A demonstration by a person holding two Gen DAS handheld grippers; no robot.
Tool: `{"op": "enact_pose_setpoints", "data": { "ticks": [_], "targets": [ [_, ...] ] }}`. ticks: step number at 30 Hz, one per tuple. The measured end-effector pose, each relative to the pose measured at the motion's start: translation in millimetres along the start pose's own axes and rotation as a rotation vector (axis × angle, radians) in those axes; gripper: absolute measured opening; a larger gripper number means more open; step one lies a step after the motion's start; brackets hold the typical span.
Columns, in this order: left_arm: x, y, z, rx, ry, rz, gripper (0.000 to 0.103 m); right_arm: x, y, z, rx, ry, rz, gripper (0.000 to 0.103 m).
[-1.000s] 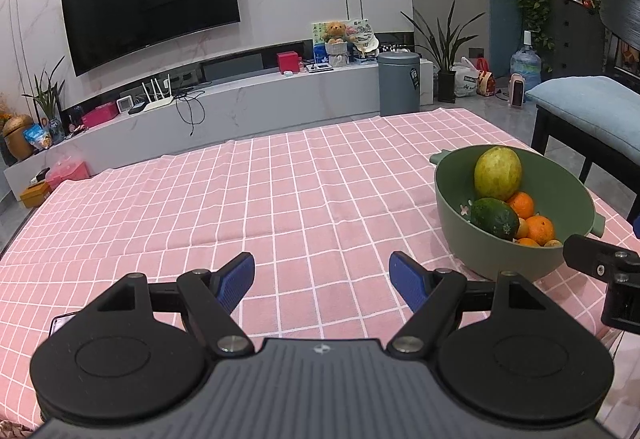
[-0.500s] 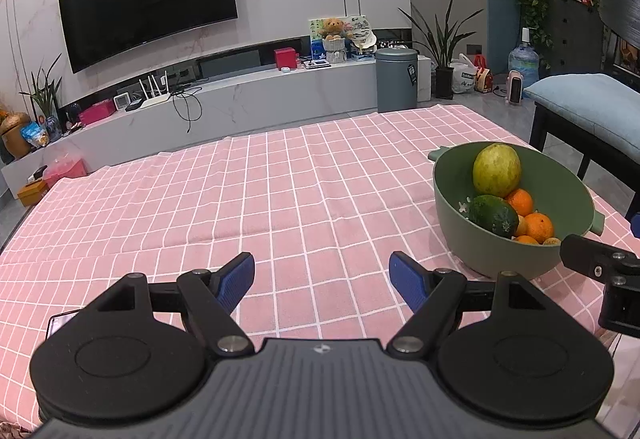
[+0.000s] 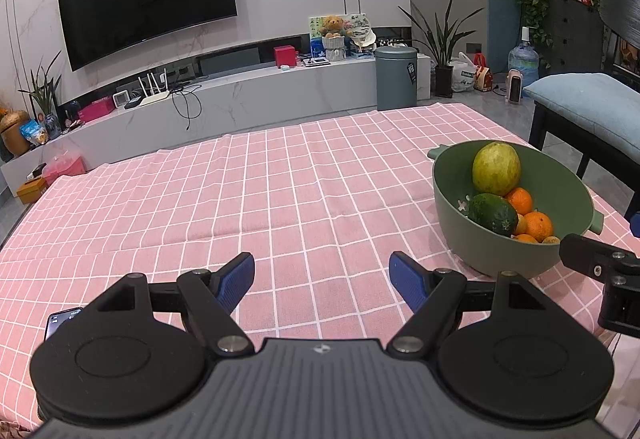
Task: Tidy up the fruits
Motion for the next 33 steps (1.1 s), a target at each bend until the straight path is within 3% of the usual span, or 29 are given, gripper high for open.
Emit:
{"op": "enact_pose_setpoints", "data": {
  "ticks": [33],
  "targets": [
    [2.9,-0.5,-0.6,-0.006,-0.007,0.004,0.09,-0.3,-0.1,-0.2,0.0,0.0,0.001,0.085]
  ]
}}
Point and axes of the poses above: each gripper's, at about its wrist camera, not at the fingertips, and z roughly against the way its jaws point, x to its right, y to its top, the point moved 2 cm from there along -z, roughly the way its jaws point, and after that the axes turned 13 degrees about -y, right-handed, at the moved point
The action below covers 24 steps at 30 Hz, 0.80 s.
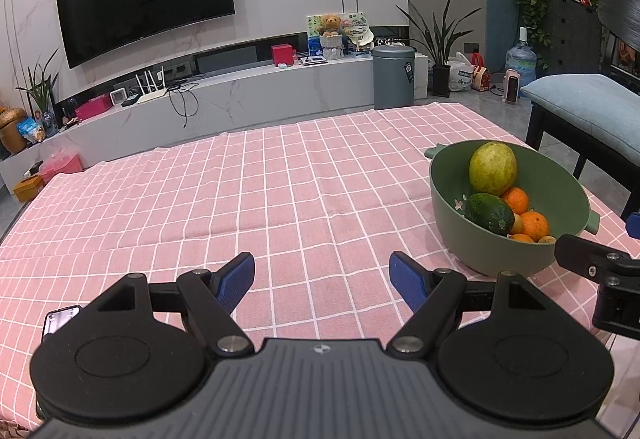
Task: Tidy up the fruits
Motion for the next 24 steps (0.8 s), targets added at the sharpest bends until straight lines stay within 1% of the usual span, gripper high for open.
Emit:
{"op": "enact_pose_setpoints", "data": {
  "ticks": [24],
  "targets": [
    [1.6,-0.4,1.2,-0.003,0.007,-0.001,0.09,-0.4,0.0,0.0,0.0,0.0,0.002,0.085]
  ]
}}
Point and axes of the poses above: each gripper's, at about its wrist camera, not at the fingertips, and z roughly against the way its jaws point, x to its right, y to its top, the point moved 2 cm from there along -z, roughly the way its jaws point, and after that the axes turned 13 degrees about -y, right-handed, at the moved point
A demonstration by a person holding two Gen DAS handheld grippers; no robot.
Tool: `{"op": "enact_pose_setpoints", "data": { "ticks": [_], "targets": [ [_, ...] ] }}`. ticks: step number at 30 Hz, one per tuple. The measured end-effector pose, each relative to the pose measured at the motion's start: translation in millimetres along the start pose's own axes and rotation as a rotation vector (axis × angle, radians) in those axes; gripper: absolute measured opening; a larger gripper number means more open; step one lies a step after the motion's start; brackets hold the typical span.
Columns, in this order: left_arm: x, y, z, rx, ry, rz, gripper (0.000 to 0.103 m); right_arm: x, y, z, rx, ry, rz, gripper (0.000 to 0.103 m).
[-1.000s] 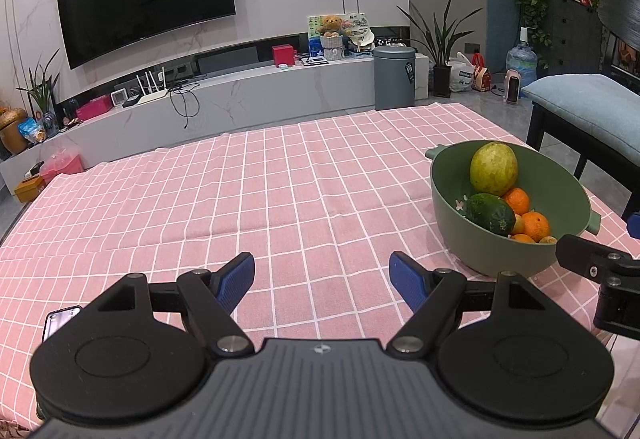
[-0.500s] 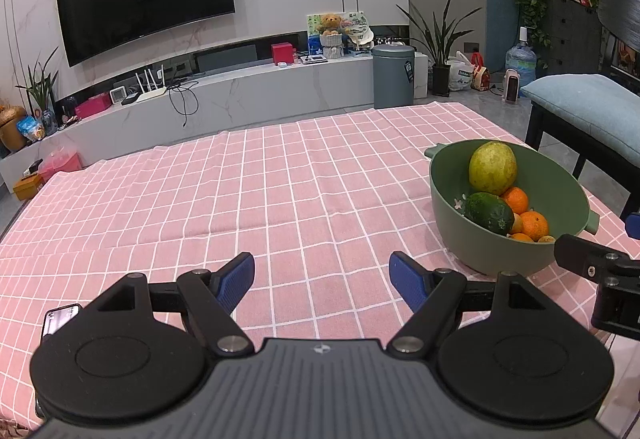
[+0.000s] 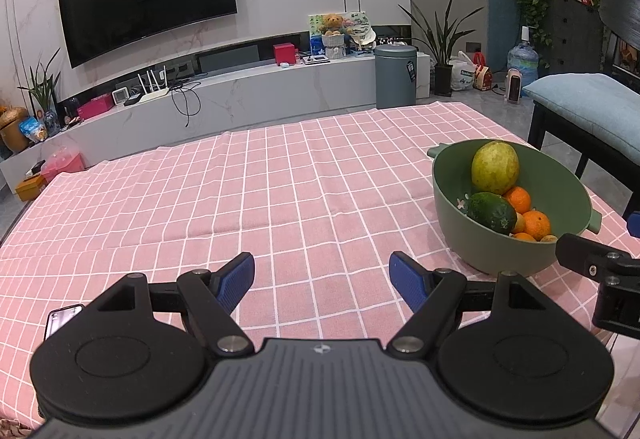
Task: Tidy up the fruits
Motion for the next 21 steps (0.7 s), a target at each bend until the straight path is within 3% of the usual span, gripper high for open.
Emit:
{"op": "enact_pose_setpoints", "data": {
  "ticks": [21],
  "targets": [
    [-3.5,1.3,1.5,-0.004,-0.004,0.005,0.09,-0.9,0.3,-0.3,0.0,0.001,0.003,0.085]
  ]
}}
Point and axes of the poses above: each gripper's, at about its wrist camera, not at the fingertips, and z roughly against the way its jaws point, x to its right, y to its top, the point moved 2 cm from there along -z, roughly the way its jaws point, and after that the axes turned 13 degrees about -y, right-handed, at the moved point
